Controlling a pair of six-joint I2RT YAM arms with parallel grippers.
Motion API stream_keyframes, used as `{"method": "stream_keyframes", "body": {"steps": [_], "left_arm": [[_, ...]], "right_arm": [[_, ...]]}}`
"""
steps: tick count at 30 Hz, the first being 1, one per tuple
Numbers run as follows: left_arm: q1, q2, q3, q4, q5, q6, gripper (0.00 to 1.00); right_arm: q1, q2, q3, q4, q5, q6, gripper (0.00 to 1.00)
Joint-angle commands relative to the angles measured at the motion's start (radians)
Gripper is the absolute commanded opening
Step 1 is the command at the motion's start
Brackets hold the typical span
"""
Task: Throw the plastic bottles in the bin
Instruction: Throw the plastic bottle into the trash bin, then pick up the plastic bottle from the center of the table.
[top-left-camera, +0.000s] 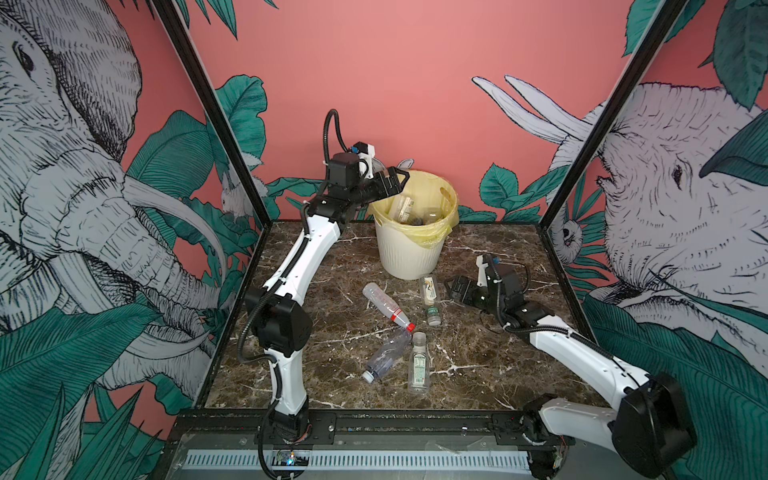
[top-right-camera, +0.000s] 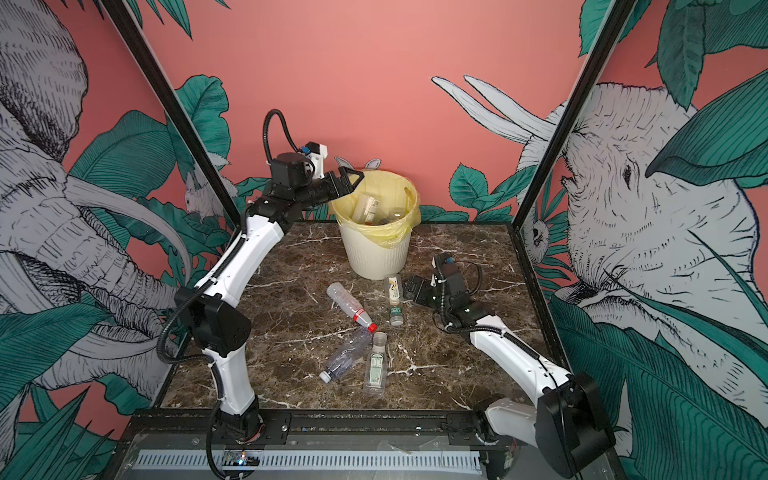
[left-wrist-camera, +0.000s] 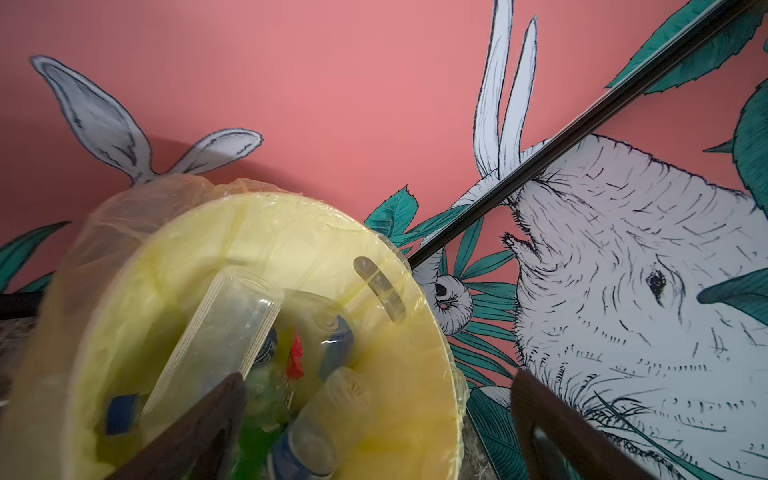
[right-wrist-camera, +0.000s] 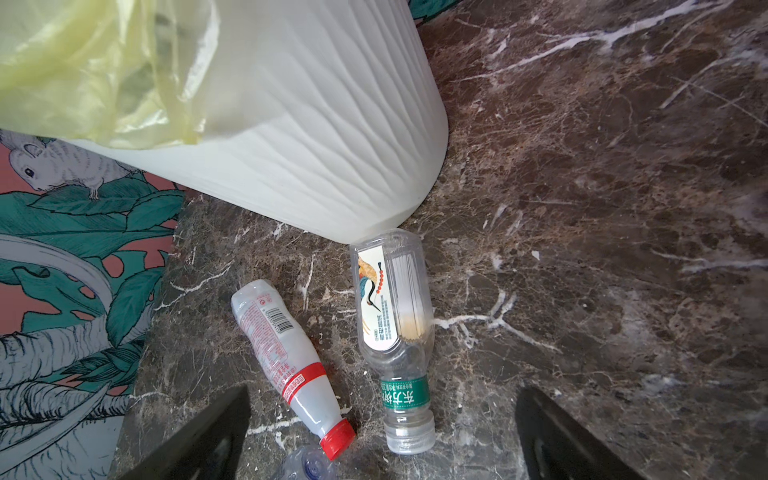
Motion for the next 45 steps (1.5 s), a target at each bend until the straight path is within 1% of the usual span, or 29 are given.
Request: {"method": "stream_keyframes", "body": {"steps": [1, 4, 6, 8, 10, 17, 29, 38, 45], "left_arm": [[0.023, -0.201, -0.029, -0.046, -0.029, 0.08, 0.99], [0.028, -0.298, -0.133, -0.053, -0.056, 0.126, 0.99], [0.03, -0.358, -0.207, -0.049, -0.095, 0.147, 1.0], [0.031, -0.415, -0.297, -0.036, -0.13, 0.155, 1.0], [0.033, -0.462, -0.383, -0.012, -0.141, 0.156, 1.0], [0.04, -0.567, -0.599, 0.0, -0.178, 0.173, 1.0], [0.04, -0.642, -0.822, -0.017, -0.148, 0.136, 1.0], [0.04, -0.69, -0.969, -0.038, -0.149, 0.129, 1.0], [0.04, -0.716, -1.044, -0.041, -0.151, 0.129, 1.0]], "right_arm": [[0.004, 0.017, 0.019, -0.023, 0.023, -0.029, 0.99], [0.003, 0.045, 0.038, -0.04, 0.017, -0.043, 0.99], [0.003, 0.062, 0.044, -0.043, 0.016, -0.047, 0.99], [0.003, 0.074, 0.051, -0.045, 0.016, -0.052, 0.99], [0.003, 0.084, 0.058, -0.049, 0.016, -0.054, 0.99], [0.003, 0.087, 0.064, -0.063, 0.025, -0.061, 0.99], [0.009, 0.083, 0.039, -0.051, 0.03, -0.087, 0.99], [0.032, 0.149, 0.054, -0.049, 0.03, -0.098, 0.99], [0.058, 0.196, 0.097, -0.076, 0.032, -0.111, 0.99]]}}
